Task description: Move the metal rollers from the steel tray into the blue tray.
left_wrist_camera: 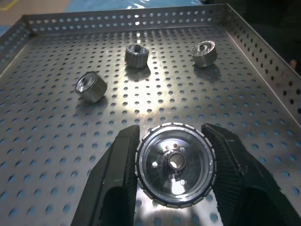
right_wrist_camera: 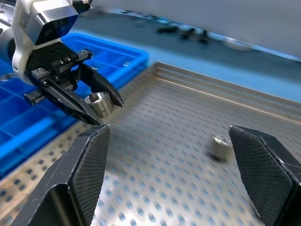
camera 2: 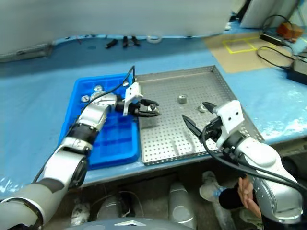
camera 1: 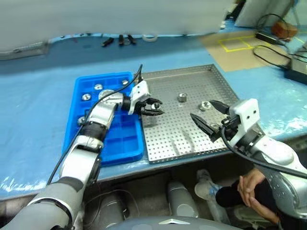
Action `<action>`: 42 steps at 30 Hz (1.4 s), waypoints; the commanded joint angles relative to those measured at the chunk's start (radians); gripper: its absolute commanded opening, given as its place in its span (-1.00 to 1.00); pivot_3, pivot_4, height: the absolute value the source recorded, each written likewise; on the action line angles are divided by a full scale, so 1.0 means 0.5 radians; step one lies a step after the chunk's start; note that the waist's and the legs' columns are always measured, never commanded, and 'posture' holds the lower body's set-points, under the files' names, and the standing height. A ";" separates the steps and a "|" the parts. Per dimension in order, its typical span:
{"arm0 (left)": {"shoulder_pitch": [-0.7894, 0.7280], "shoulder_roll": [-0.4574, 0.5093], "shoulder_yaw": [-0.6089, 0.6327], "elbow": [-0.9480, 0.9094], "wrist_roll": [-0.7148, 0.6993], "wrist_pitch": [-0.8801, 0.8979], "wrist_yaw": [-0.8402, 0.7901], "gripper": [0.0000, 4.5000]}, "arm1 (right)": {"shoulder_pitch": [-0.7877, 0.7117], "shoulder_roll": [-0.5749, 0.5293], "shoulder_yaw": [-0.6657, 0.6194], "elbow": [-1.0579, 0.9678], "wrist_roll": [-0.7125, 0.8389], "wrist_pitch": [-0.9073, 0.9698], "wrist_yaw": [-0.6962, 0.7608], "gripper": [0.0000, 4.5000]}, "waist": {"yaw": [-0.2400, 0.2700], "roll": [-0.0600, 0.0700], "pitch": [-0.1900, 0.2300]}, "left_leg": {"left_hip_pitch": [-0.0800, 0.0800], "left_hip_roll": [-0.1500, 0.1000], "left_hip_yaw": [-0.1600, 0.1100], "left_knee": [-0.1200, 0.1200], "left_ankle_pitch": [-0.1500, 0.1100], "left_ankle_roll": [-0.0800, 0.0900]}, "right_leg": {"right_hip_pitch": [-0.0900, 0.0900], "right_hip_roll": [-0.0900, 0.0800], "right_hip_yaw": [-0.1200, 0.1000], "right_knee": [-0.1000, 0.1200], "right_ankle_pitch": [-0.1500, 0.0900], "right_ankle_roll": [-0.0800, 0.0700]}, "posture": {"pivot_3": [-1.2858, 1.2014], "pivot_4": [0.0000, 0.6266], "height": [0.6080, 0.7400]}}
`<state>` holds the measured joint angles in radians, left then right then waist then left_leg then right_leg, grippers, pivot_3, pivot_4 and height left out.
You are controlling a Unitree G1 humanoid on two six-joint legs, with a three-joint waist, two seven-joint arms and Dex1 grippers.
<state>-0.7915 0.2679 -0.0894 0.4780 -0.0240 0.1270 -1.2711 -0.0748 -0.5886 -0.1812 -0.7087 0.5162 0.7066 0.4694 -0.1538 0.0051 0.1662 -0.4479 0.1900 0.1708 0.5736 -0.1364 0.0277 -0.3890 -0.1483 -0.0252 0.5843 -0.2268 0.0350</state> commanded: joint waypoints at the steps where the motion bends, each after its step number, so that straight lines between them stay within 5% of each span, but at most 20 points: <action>1: 0.222 0.133 0.087 -0.649 -0.092 0.273 0.199 -0.24 | -0.278 0.005 0.173 0.170 0.062 -0.043 0.177 0.89 | 0.117 0.002 0.001 | 0.001 0.002 0.001 0.000 0.002 -0.002 | -0.002 0.001 0.001 0.005 -0.001 -0.002 | 0.01 -0.52 1.00; 5: 0.426 0.242 0.212 -1.047 -0.162 0.548 0.452 -0.24 | -0.520 0.029 0.374 0.407 0.005 -0.131 0.371 0.89 | 0.366 0.008 0.005 | 0.006 0.009 0.003 -0.006 0.008 -0.014 | -0.003 0.008 0.001 0.012 -0.002 -0.004 | 0.10 -0.52 1.00; 11: 0.699 0.264 0.303 -1.359 -0.162 0.710 0.844 -0.24 | -0.772 0.117 0.569 0.712 -0.077 -0.286 0.558 0.89 | 0.565 0.009 0.004 | 0.011 0.014 0.009 -0.019 0.013 -0.032 | -0.004 0.009 -0.001 0.013 -0.004 -0.006 | 0.21 -0.52 1.00; 31: 0.960 0.339 0.110 -1.317 -0.274 0.772 1.021 -0.24 | -0.742 0.161 0.598 0.774 -0.174 -0.355 0.666 0.89 | 0.616 0.008 0.004 | 0.009 0.039 0.000 -0.031 0.040 -0.075 | -0.036 0.044 0.004 0.047 -0.004 -0.014 | 0.20 -0.52 1.00; 38: 0.866 0.351 0.096 -1.236 -0.276 0.753 1.055 0.78 | -0.734 0.169 0.586 0.733 -0.173 -0.323 0.598 0.89 | 0.613 0.008 0.004 | 0.012 0.037 0.001 -0.034 0.041 -0.076 | -0.036 0.046 0.006 0.048 -0.004 -0.014 | 0.17 -0.52 1.00; 42: 0.748 0.343 0.092 -1.213 -0.323 0.755 1.021 0.78 | -0.722 0.168 0.564 0.701 -0.168 -0.300 0.549 0.89 | 0.612 0.008 0.004 | 0.012 0.036 0.001 -0.033 0.042 -0.076 | -0.035 0.046 0.006 0.048 -0.004 -0.014 | 0.14 -0.52 1.00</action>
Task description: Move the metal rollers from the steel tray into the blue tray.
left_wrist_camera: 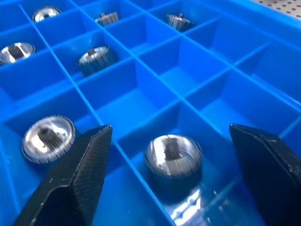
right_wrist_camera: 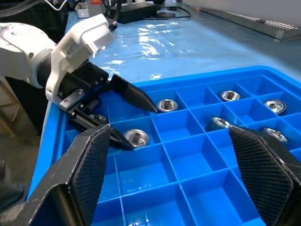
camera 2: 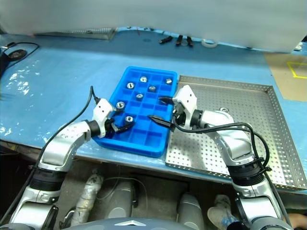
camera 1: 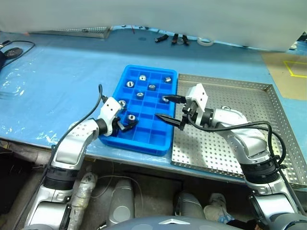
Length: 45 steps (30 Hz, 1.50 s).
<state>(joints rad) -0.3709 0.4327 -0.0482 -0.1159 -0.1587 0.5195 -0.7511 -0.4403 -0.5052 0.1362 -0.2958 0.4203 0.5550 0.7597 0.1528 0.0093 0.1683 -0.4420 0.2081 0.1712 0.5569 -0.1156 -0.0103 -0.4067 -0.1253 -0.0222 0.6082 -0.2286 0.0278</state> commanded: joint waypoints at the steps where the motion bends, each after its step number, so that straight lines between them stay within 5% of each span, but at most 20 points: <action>1: -0.140 0.009 0.008 -0.016 -0.073 -0.031 -0.038 0.78 | 0.022 -0.006 -0.084 -0.140 0.025 0.010 -0.046 0.89 | -0.003 0.000 0.000 | 0.000 0.000 0.000 0.000 0.000 0.000 | 0.000 0.000 0.000 0.000 0.000 0.000 | 0.13 -0.52 1.00; 12: -0.587 -0.159 -0.162 0.107 -0.472 0.097 -0.471 0.78 | 0.539 -0.125 -0.640 -0.274 0.011 0.053 -0.342 0.89 | -0.029 -0.001 0.000 | 0.002 -0.002 0.006 0.001 0.001 -0.002 | 0.000 -0.001 0.006 -0.002 0.000 0.000 | -0.03 -0.52 1.00; 23: -0.931 -0.386 -0.413 0.675 -0.413 -0.189 -0.903 0.78 | 1.022 -0.143 -0.992 -0.353 -0.068 -0.012 -0.536 0.89 | -0.186 0.000 -0.001 | 0.007 -0.003 0.011 0.001 -0.003 0.006 | 0.000 0.000 0.015 -0.002 0.000 0.000 | -0.19 -0.52 1.00; 45: -1.029 -0.571 -0.513 0.858 -0.288 -0.281 -0.949 0.78 | 1.362 -0.034 -0.998 0.044 -0.217 -0.281 -0.562 0.89 | -0.265 0.000 -0.001 | 0.007 -0.003 0.018 0.009 -0.010 0.017 | 0.002 -0.001 0.023 -0.006 0.000 0.000 | -0.21 -0.52 1.00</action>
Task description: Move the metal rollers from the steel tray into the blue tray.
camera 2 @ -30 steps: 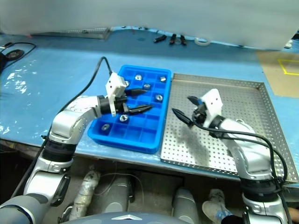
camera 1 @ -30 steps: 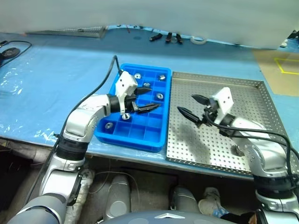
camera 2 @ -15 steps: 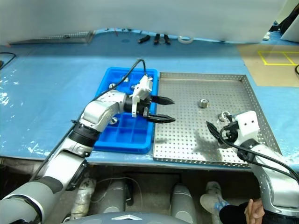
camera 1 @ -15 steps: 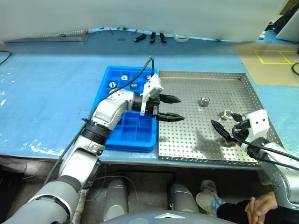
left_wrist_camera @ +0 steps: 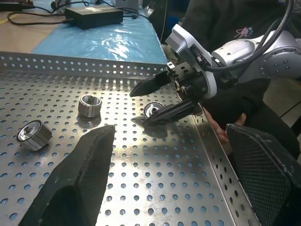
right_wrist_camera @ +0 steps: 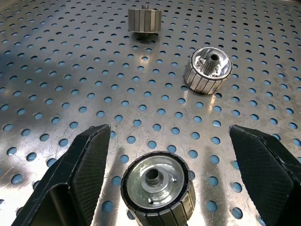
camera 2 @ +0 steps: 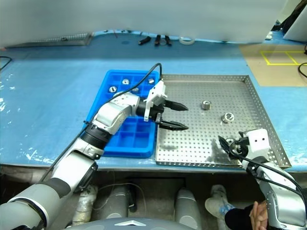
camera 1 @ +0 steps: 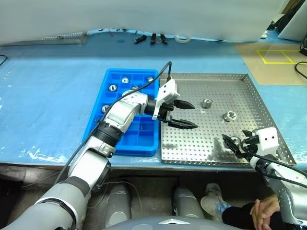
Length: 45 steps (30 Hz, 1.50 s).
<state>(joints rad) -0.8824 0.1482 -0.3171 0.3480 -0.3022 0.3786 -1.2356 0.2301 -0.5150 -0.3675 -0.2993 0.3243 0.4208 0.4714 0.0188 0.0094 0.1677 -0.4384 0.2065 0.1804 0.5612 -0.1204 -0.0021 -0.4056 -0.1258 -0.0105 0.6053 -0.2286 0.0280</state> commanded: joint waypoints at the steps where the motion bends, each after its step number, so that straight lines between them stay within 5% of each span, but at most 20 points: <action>1: -0.003 -0.002 0.026 -0.075 -0.002 0.003 0.025 0.78 | 0.018 -0.016 0.013 0.057 -0.024 -0.014 0.021 0.89 | 0.007 0.000 0.000 | 0.000 0.000 0.000 0.000 0.000 0.000 | 0.000 0.000 0.000 0.000 0.000 0.000 | -0.21 -0.52 1.00; 8: 0.013 0.001 0.035 -0.089 0.012 -0.006 0.100 0.78 | -0.110 -0.042 -0.079 0.061 0.109 0.131 0.041 0.89 | 0.002 0.000 0.000 | 0.000 0.000 0.000 0.002 -0.001 0.002 | 0.002 0.000 0.000 0.000 0.000 0.000 | -0.19 -0.52 1.00; 19: 0.061 -0.024 0.060 -0.131 -0.006 0.025 0.205 0.78 | -0.568 -0.571 -0.286 -0.163 0.719 0.764 0.385 0.89 | 0.008 0.002 -0.001 | 0.002 0.000 0.001 0.002 -0.001 0.002 | 0.002 0.000 0.003 0.001 0.001 -0.001 | -0.17 -0.52 1.00; 27: 0.097 -0.035 0.067 -0.172 -0.013 0.055 0.257 0.78 | -0.331 -0.886 -0.186 0.133 0.542 0.719 0.716 0.89 | 0.073 0.002 -0.001 | 0.000 -0.001 0.001 0.003 -0.001 0.009 | 0.004 -0.003 0.003 -0.002 0.000 -0.002 | -0.16 -0.52 1.00; 45: 0.095 -0.036 0.065 -0.181 -0.003 0.082 0.257 0.78 | -0.157 -0.751 -0.010 0.389 0.298 0.499 0.823 0.89 | 0.045 0.002 -0.001 | 0.001 -0.001 0.005 0.005 -0.003 0.007 | 0.002 -0.004 0.002 -0.001 0.000 -0.001 | -0.18 -0.52 1.00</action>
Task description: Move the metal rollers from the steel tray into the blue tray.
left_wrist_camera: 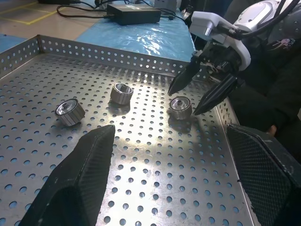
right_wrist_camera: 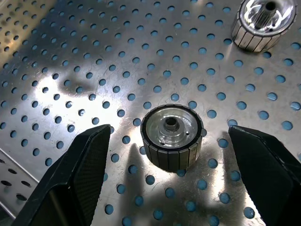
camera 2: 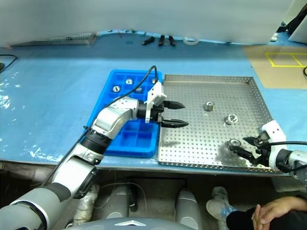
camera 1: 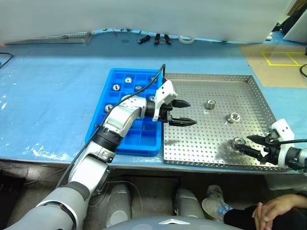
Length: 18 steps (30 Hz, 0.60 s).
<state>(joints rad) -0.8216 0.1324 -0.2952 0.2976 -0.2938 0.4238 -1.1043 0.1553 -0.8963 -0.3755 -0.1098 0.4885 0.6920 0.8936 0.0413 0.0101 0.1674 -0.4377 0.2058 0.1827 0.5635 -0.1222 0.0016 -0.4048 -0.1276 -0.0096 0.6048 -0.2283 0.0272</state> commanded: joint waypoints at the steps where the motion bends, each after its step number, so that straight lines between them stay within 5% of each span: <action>1: -0.026 -0.002 0.021 -0.081 -0.020 -0.007 -0.008 0.78 | -0.004 0.015 0.018 0.015 -0.048 -0.060 -0.022 0.89 | -0.001 0.000 0.000 | 0.000 0.000 0.000 0.000 0.000 0.000 | 0.000 0.000 0.000 0.000 0.000 0.000 | -0.18 -0.52 1.00; 12: -0.028 0.010 0.017 -0.072 -0.017 -0.003 -0.017 0.78 | -0.011 0.062 0.028 0.062 -0.076 -0.097 -0.043 0.89 | -0.003 0.000 0.000 | 0.001 0.000 0.001 0.001 0.000 0.001 | 0.000 0.000 0.001 0.000 0.000 0.000 | -0.18 -0.52 1.00; 18: -0.029 0.010 0.017 -0.067 -0.011 -0.010 -0.014 0.80 | -0.027 0.093 0.033 0.057 -0.100 -0.117 -0.078 0.21 | -0.005 0.000 0.000 | 0.001 0.001 0.001 0.001 0.000 0.000 | 0.001 0.000 0.001 0.000 0.000 0.000 | -0.18 -0.52 1.00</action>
<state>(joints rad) -0.8216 0.1404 -0.2953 0.2977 -0.2927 0.4262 -1.1078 0.1413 -0.8582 -0.3593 -0.0778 0.4354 0.6425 0.8515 0.0388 0.0100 0.1674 -0.4373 0.2062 0.1832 0.5637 -0.1224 0.0017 -0.4047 -0.1274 -0.0091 0.6048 -0.2283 0.0272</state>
